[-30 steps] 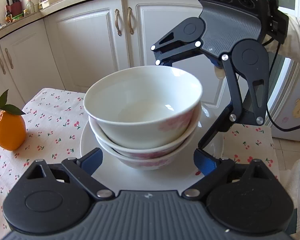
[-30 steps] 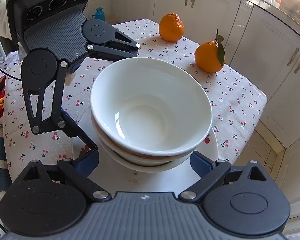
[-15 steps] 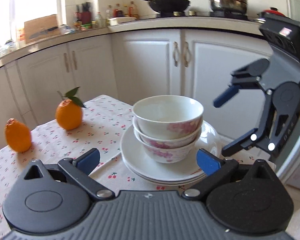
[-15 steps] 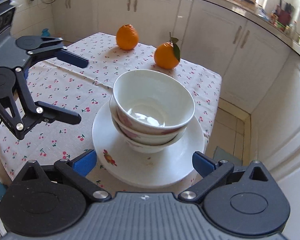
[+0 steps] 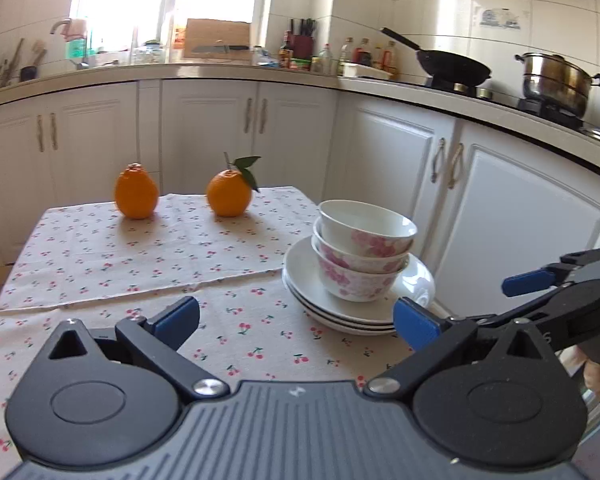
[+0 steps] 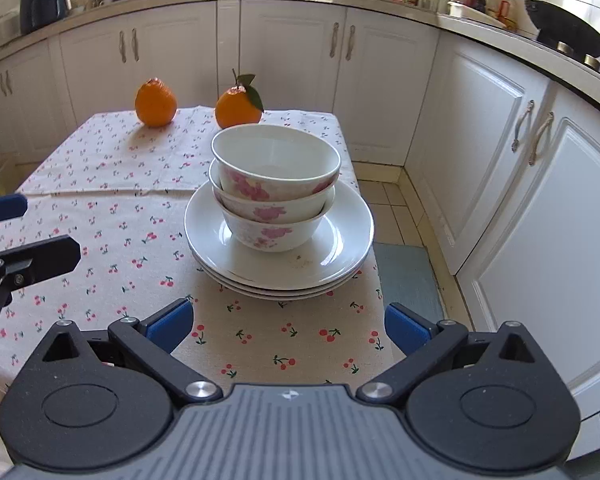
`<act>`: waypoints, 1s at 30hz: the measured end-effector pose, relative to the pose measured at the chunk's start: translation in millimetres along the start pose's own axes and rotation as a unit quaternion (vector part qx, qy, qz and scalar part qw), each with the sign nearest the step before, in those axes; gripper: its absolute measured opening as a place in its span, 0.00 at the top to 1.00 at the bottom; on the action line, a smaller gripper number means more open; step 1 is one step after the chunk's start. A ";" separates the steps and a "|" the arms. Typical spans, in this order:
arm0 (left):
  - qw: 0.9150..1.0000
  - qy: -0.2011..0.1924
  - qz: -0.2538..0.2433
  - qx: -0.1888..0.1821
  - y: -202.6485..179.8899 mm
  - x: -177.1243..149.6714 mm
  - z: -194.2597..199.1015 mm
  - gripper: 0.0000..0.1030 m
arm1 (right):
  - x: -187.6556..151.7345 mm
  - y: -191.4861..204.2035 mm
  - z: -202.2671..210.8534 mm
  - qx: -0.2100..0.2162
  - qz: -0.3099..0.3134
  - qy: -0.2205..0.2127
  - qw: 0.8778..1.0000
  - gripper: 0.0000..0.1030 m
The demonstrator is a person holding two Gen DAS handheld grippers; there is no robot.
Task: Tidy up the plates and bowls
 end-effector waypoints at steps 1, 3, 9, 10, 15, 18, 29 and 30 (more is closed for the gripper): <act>1.000 0.006 -0.001 0.026 1.7 -0.8 4.8 0.00 | 0.8 0.4 6.1 -0.006 -0.009 -0.007 1.000 0.00; 0.998 0.015 0.004 0.068 6.0 0.9 12.8 0.00 | 2.9 3.3 18.3 -0.014 -0.016 -0.022 1.000 0.00; 0.995 0.027 0.022 0.094 8.8 -0.8 31.4 0.01 | 10.5 14.6 40.5 -0.007 -0.017 -0.052 0.998 0.00; 0.995 0.028 0.020 0.098 8.9 -1.5 32.6 0.00 | 10.8 16.9 41.6 -0.004 -0.014 -0.052 0.999 0.00; 0.992 0.030 0.016 0.118 11.1 -2.1 36.8 0.00 | 13.1 21.2 48.0 -0.002 -0.011 -0.059 0.998 0.00; 0.991 0.031 0.015 0.126 13.0 -1.6 37.8 0.01 | 14.5 22.5 48.8 0.001 -0.012 -0.060 0.998 0.00; 0.990 0.028 0.011 0.139 10.7 0.3 41.0 0.01 | 14.7 25.6 47.2 0.002 -0.012 -0.061 0.998 0.00; 0.990 0.029 0.012 0.139 10.5 0.2 41.0 0.01 | 14.9 25.5 47.2 0.003 -0.012 -0.061 0.998 0.00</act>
Point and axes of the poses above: each gripper's, at about its wrist camera, not at the fingertips, and z roughly against the way its jaws point, y to its left, x to its top, the point moved 8 cm from there along -z, roughly the way its jaws point, and after that the axes turned 1 degree about -z, right-handed, at the moved point
